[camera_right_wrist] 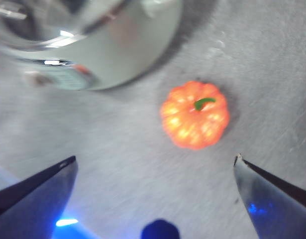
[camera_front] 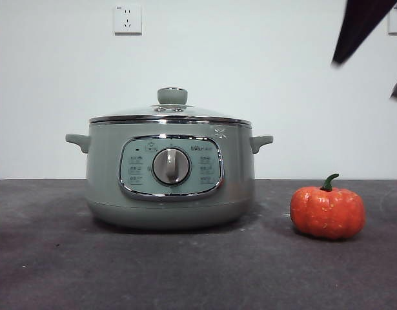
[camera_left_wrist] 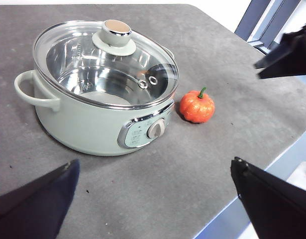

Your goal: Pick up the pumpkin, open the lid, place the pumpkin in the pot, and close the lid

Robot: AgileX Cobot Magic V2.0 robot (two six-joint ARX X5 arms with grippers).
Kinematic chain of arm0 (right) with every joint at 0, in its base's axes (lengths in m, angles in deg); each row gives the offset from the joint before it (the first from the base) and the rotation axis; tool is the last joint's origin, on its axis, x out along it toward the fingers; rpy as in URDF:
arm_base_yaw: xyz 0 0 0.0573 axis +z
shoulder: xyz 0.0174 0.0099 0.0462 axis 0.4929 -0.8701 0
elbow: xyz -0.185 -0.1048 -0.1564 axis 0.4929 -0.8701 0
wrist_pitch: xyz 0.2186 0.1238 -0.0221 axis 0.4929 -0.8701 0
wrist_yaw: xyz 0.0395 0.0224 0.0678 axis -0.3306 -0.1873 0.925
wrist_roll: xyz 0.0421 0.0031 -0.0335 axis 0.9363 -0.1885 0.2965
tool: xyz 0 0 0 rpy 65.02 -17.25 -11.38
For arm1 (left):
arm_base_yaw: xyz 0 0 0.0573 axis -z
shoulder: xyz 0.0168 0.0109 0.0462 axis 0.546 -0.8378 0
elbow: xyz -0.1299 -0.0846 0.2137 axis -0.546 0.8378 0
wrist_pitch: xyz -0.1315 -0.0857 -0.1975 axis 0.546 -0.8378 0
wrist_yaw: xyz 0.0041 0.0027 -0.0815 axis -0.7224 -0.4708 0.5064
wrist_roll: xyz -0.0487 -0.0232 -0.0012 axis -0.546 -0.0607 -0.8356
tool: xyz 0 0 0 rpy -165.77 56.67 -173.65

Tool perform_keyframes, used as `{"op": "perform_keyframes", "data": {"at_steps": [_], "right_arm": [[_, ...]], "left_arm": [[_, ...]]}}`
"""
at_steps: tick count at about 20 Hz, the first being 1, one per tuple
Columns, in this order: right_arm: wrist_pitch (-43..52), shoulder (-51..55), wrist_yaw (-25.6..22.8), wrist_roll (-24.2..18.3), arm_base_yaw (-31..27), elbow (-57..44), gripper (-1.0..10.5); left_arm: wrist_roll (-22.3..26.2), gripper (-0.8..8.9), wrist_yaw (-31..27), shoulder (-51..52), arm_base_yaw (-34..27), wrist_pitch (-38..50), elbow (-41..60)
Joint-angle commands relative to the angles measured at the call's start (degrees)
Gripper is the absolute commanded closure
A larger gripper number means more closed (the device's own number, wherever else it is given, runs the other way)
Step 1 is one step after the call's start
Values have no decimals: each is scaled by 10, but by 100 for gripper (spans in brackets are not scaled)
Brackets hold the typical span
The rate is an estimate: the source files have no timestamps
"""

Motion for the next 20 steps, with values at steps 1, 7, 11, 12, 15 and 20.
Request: {"op": "perform_keyframes", "data": {"at_steps": [1,7,11,12,15,20], "right_arm": [[31,-56,-32,3,18,0,231],[113,-176,-99,3,57,0,230],[137,-235,-121,3,62,0,231],[142,-249,-121,3,62,0,231],[150,-276,-120,3,63,0,266],[146,-278,-120,3,64,0,970]], "left_arm": [[4,59,1,0,-1,5,-1],[4,59,1,0,-1,5,-1],[4,59,1,0,-1,5,-1],[4,59,1,0,-1,5,-1],[4,59,1,0,-1,5,-1],[4,59,-2,-1,-1,5,-1]]}}
